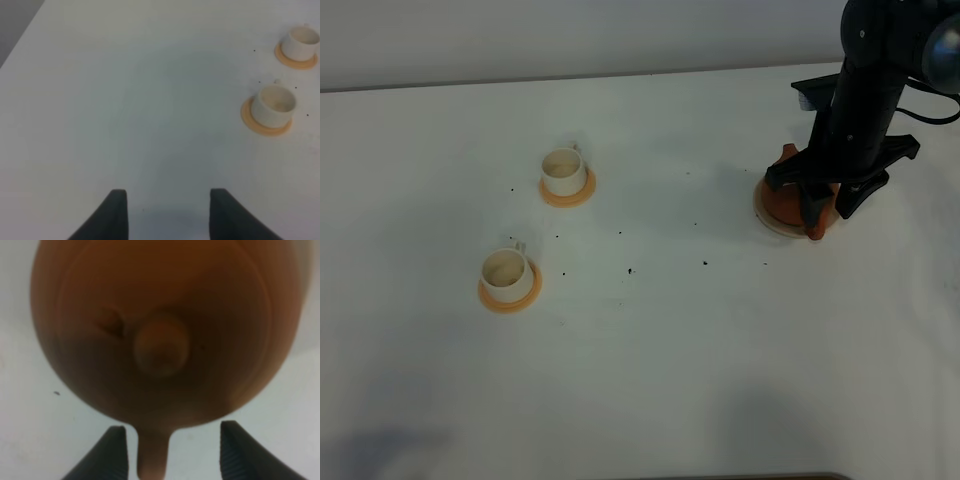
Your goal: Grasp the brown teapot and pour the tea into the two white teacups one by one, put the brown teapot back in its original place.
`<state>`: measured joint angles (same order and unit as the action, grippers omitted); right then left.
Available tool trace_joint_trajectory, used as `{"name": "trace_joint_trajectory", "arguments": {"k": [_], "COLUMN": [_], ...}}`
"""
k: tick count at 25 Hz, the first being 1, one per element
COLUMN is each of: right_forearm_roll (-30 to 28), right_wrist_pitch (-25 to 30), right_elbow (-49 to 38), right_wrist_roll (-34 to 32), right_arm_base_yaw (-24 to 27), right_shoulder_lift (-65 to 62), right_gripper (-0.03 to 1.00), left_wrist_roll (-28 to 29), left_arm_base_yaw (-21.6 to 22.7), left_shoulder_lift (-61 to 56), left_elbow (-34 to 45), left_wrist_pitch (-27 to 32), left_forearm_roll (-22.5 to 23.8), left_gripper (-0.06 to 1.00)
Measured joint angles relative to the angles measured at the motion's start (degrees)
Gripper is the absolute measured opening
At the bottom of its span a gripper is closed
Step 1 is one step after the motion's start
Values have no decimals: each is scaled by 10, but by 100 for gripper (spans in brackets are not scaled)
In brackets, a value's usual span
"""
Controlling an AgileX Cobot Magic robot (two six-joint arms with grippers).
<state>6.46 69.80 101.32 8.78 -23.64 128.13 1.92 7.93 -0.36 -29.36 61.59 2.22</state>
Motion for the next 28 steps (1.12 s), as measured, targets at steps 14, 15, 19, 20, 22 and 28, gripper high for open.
{"name": "trace_joint_trajectory", "arguments": {"k": [14,15,19,20,22,28], "right_forearm_roll": [1,1,0,0,-1,-2], "right_wrist_pitch": [3,4,4,4,5,12], "right_elbow": [22,22,22,22,22,22], "right_wrist_roll": [0,1,3,3,4,5], "right_arm_base_yaw": [0,0,0,0,0,0], "right_shoulder_lift": [5,5,5,5,5,7], "right_gripper": [41,41,41,40,39,25], "left_wrist_roll": [0,0,0,0,0,0], "left_arm_base_yaw": [0,0,0,0,0,0], "left_shoulder_lift": [0,0,0,0,0,0], "left_elbow": [0,0,0,0,0,0], "left_wrist_pitch": [0,0,0,0,0,0], "left_forearm_roll": [-1,-1,-1,-1,-1,-1], "left_gripper": [38,38,38,38,38,38]}}
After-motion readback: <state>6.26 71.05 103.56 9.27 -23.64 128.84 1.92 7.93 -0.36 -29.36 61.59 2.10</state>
